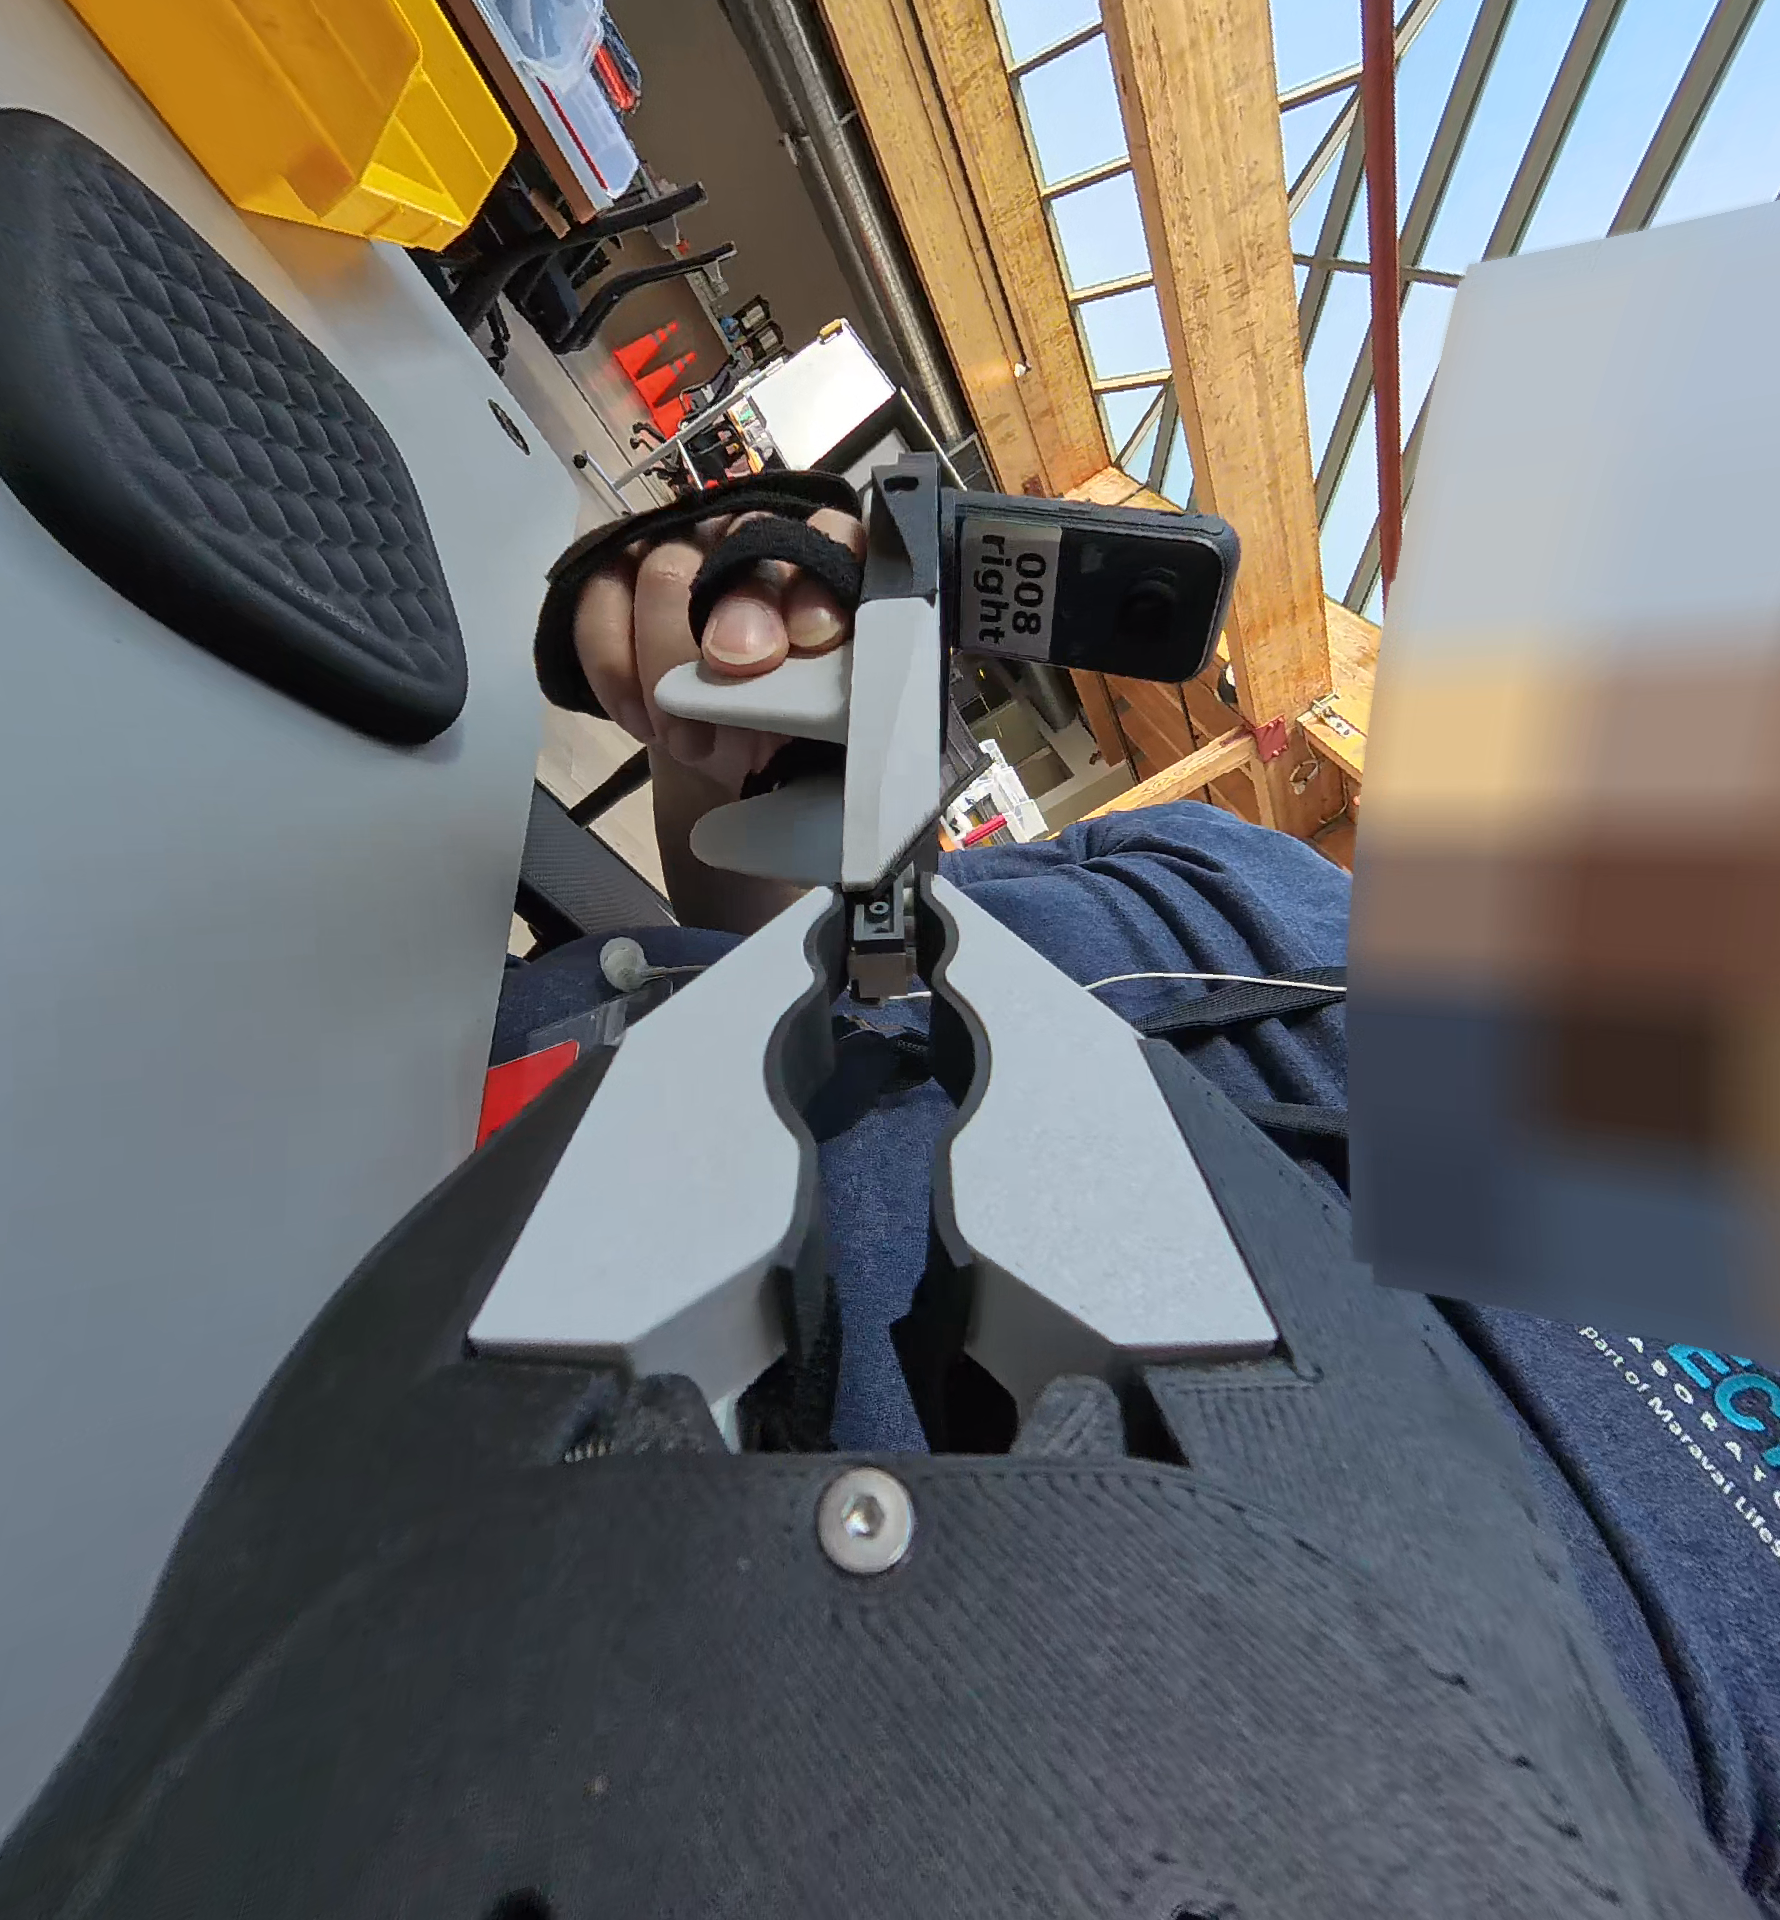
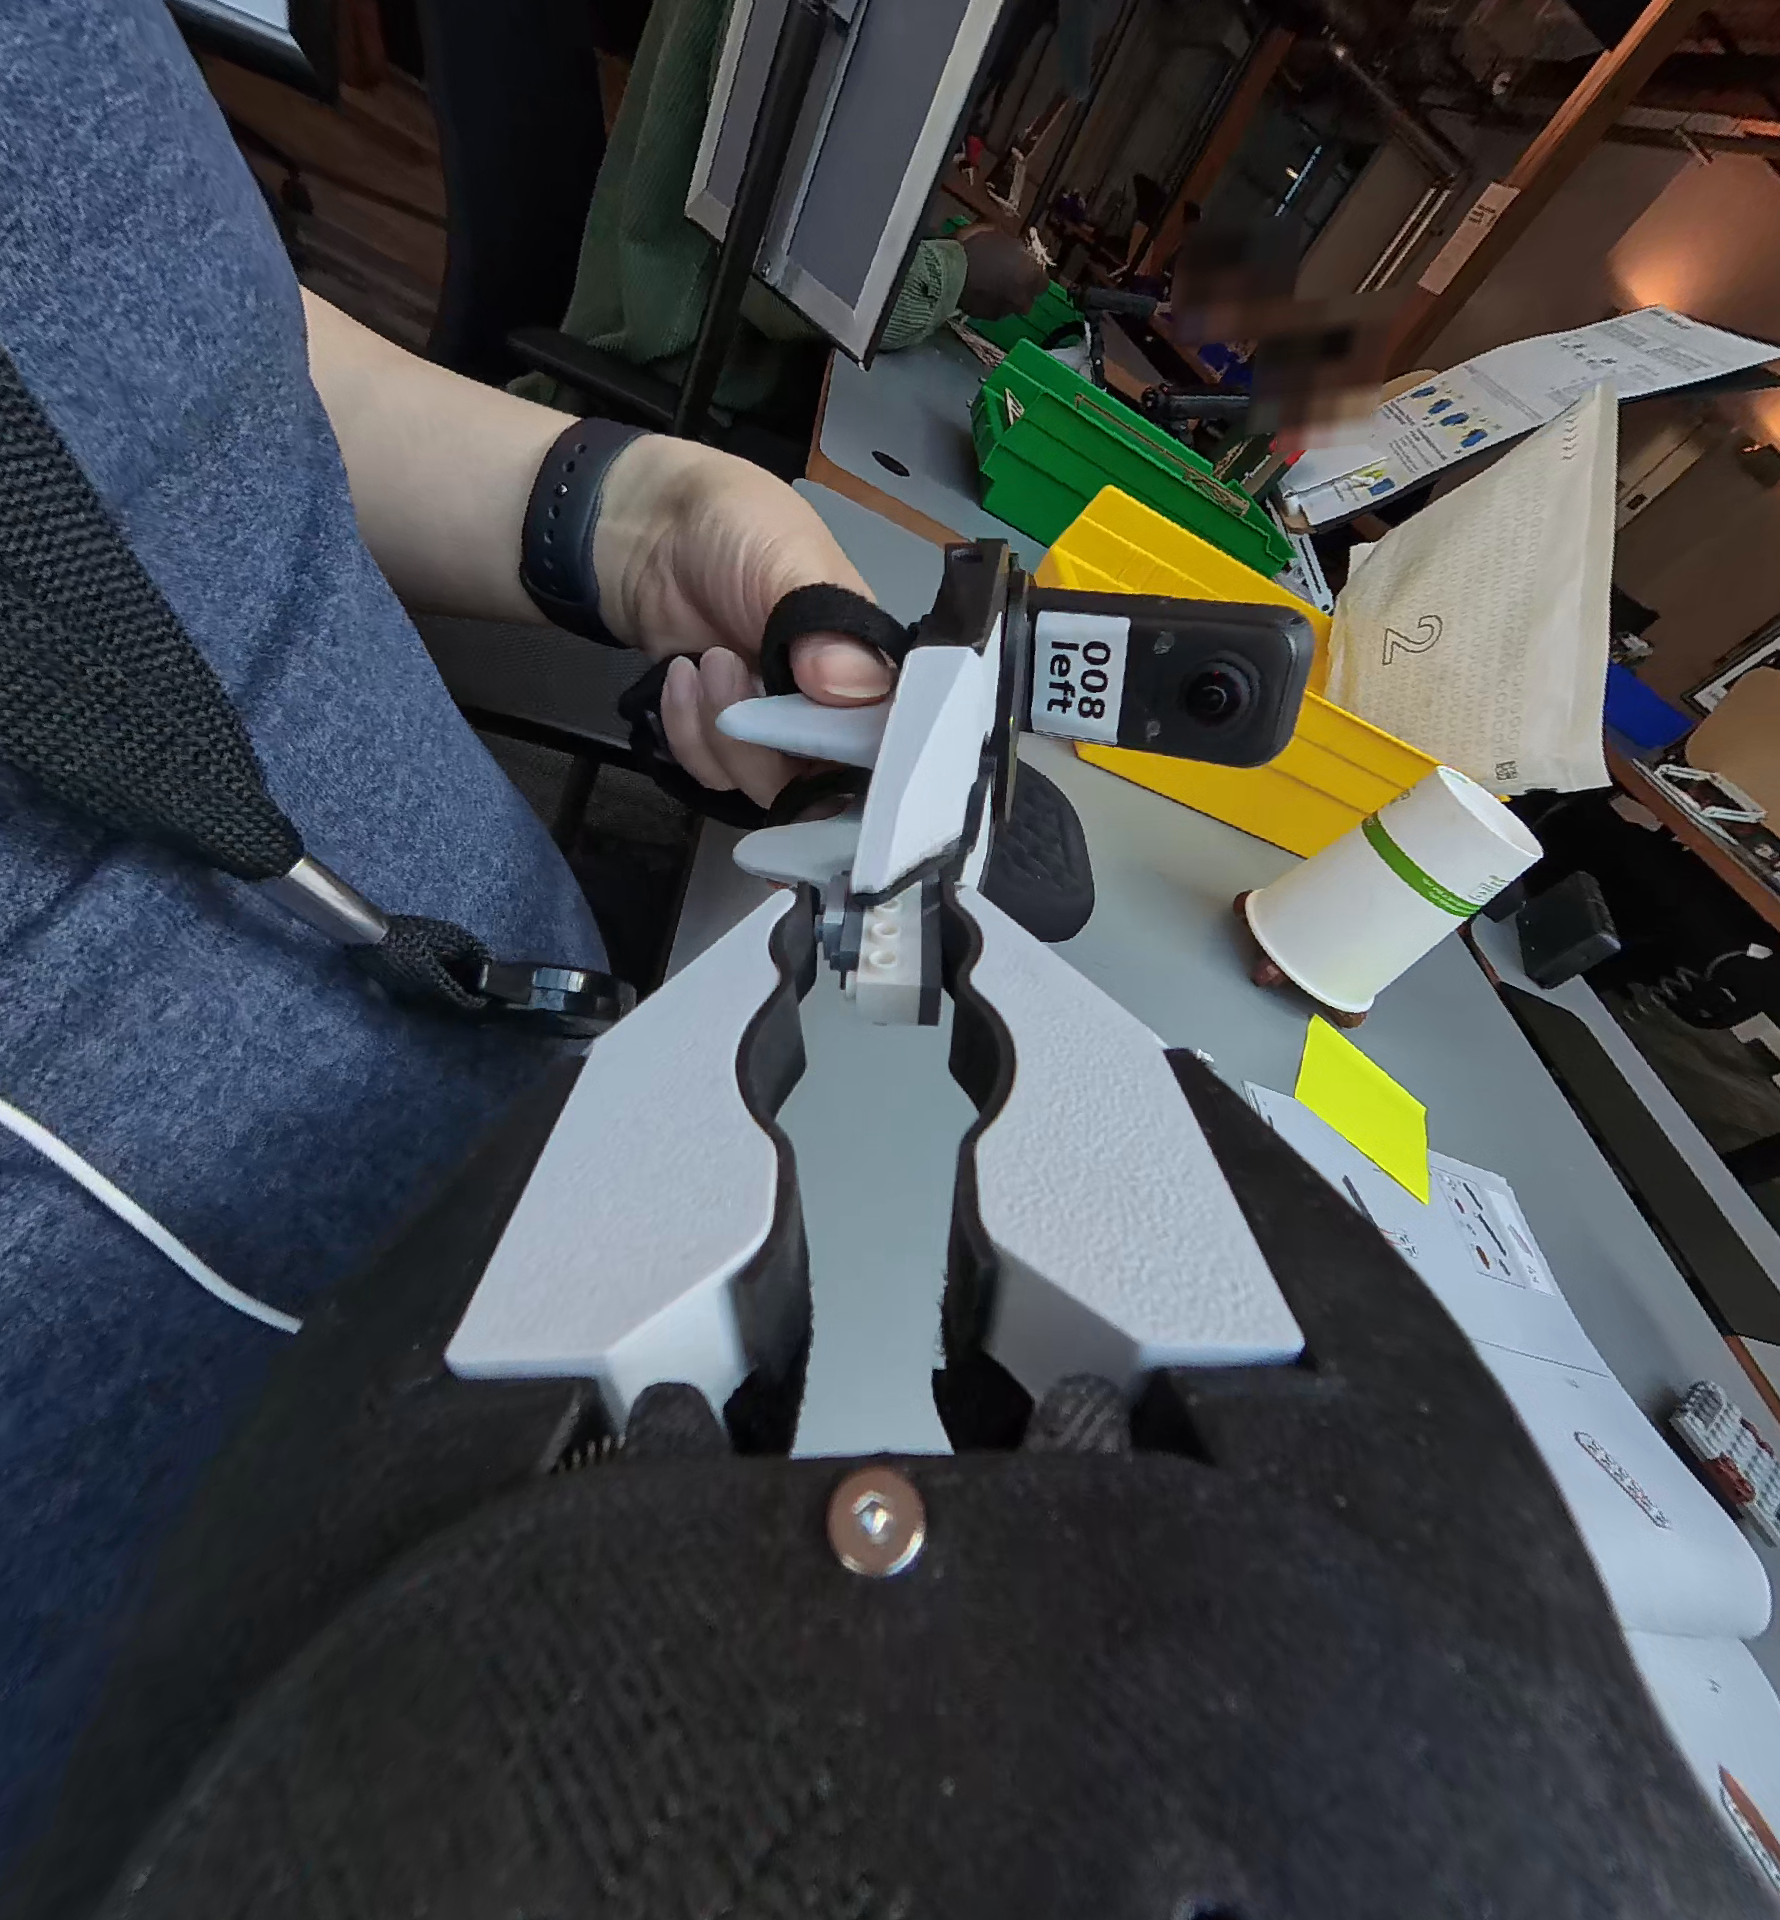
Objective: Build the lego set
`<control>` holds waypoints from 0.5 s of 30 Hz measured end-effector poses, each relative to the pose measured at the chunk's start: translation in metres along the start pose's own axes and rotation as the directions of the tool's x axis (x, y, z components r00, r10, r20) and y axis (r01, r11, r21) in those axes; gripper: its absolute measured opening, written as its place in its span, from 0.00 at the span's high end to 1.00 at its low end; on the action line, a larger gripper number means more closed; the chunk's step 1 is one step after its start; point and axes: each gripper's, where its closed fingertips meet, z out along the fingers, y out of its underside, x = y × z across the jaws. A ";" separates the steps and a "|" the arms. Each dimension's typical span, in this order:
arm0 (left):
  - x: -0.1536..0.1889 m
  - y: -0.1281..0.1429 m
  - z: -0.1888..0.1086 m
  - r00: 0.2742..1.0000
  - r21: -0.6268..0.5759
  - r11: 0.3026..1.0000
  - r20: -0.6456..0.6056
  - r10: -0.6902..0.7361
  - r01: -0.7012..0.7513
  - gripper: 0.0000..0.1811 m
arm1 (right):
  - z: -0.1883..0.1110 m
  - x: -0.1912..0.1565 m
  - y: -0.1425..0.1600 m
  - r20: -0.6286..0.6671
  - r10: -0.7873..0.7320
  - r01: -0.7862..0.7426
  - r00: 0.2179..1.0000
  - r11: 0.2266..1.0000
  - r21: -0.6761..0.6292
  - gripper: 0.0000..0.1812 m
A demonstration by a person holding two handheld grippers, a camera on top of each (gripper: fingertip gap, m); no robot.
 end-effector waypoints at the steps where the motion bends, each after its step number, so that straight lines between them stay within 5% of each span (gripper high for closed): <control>1: -0.002 -0.001 -0.001 1.000 0.010 1.000 0.019 0.000 0.000 0.95 | 0.001 0.002 0.002 -0.014 0.013 -0.013 1.000 1.000 -0.003 0.88; 5: -0.013 -0.003 -0.003 0.995 0.017 1.000 0.097 -0.008 0.006 0.95 | 0.010 0.003 0.011 -0.036 -0.011 0.009 0.999 0.998 -0.058 0.85; 15: -0.010 -0.004 -0.003 0.998 0.021 0.999 0.064 -0.027 0.026 0.95 | 0.009 0.007 0.008 -0.058 -0.033 0.029 0.998 0.998 -0.064 0.88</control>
